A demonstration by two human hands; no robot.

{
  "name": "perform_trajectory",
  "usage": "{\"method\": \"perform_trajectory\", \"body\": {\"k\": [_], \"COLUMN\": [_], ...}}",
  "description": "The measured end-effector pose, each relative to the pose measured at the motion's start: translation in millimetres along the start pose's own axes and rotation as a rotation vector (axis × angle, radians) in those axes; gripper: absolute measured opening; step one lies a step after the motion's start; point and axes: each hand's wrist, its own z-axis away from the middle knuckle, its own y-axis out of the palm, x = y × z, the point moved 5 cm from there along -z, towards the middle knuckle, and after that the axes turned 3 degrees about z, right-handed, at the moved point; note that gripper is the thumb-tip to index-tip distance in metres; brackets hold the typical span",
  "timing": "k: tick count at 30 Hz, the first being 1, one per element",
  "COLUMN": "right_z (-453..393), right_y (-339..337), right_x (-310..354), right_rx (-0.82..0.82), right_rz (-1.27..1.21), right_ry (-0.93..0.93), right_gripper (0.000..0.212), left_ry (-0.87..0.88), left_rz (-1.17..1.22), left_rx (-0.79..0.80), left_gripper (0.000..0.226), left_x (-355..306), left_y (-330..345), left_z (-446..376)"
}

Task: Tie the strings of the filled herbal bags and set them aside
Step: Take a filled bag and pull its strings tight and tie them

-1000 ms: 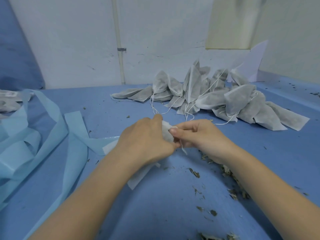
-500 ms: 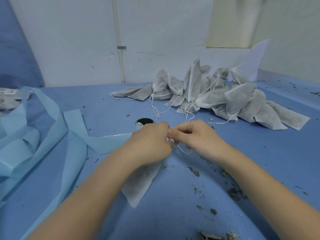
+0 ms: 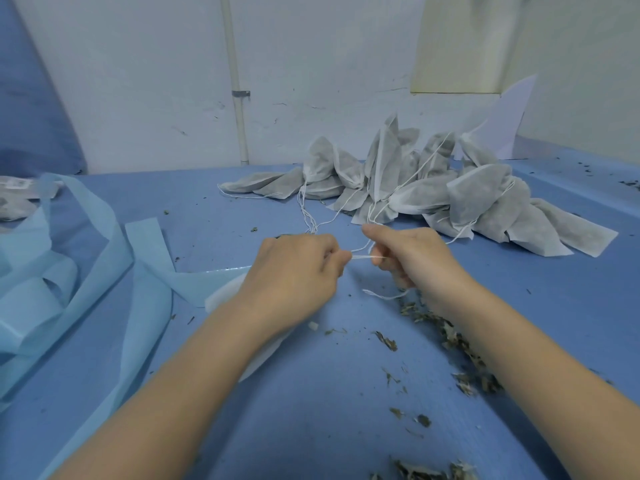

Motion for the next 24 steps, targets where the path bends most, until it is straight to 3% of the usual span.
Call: {"method": "perform_trajectory", "body": {"k": [3,6,8,10,13,18,24], "right_z": [2,7,12,15,17,20,15], "right_y": [14,31,39,44,47,56,56], "right_x": [-7,-10,-7,-3,2,6,1], "right_rx": [0.152,0.292,0.320,0.299,0.278,0.312,0.295], "right_rz": [-0.364,-0.802,-0.990,-1.084,-1.158,-1.189,-0.893], "right_ry": [0.205,0.396,0.412,0.363,0.281,0.196,0.180], "right_gripper": [0.046,0.027,0.012,0.019,0.029,0.036,0.037], "left_ry": [-0.044,-0.087,-0.094,-0.122,-0.170,-0.109,-0.123], "left_rz": [0.119,0.212,0.264,0.346,0.456,0.362,0.391], "left_rx": [-0.056,-0.078,-0.079,-0.100,-0.228,-0.449,-0.600], "left_gripper": [0.022,0.015,0.010,0.009,0.011,0.011,0.008], "left_x": [4,12,15,17,19,15,18], "left_y": [0,3,6,8,7,9,12], "left_z": [-3,-2,0,1,1,11,19]}}
